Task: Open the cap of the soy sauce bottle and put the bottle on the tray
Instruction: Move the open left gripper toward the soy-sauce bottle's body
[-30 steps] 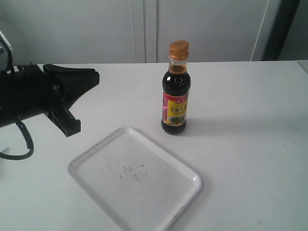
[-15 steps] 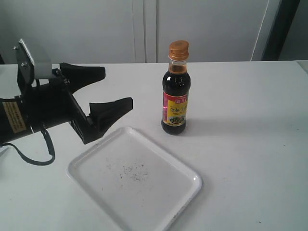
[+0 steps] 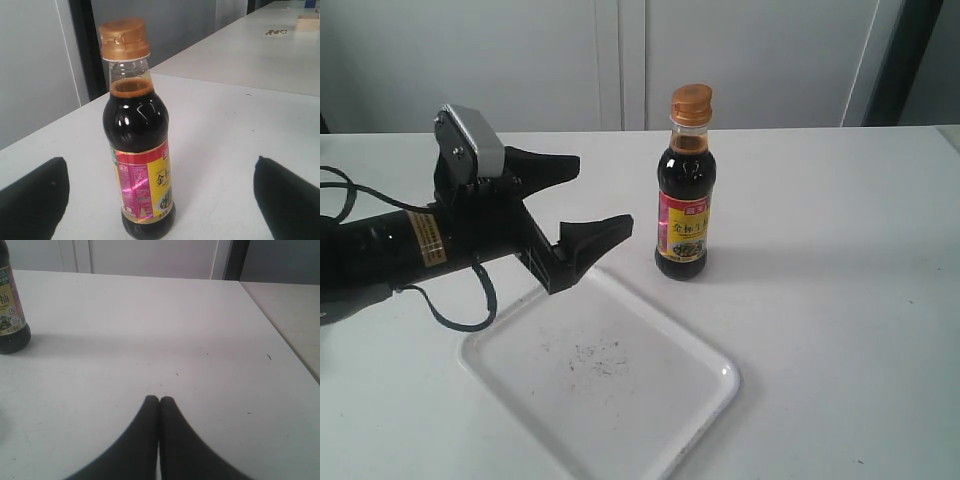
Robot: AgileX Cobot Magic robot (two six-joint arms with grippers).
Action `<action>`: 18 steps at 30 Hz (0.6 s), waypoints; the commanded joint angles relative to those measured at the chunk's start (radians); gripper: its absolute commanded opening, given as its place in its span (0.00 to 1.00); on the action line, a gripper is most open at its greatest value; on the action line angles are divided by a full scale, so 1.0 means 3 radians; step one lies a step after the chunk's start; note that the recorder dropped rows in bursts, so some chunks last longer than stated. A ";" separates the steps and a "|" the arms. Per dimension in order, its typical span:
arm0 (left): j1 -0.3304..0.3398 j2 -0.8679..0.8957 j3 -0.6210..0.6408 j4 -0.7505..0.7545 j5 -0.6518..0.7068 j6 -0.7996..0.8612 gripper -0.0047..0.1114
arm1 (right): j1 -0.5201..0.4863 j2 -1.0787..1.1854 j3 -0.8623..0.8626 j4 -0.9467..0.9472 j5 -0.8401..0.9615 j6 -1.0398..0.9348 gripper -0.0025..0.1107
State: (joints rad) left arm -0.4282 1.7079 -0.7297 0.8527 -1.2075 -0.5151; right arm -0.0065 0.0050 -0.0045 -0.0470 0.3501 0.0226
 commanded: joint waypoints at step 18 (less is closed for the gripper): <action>-0.0017 0.0682 -0.0659 0.0290 -0.0045 -0.0300 0.94 | -0.0011 -0.0017 0.0015 -0.0005 -0.0008 -0.0002 0.02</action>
State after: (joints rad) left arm -0.4282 1.8970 -0.9080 0.9263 -1.2093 -0.5922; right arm -0.0065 0.0050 -0.0045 -0.0470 0.3501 0.0226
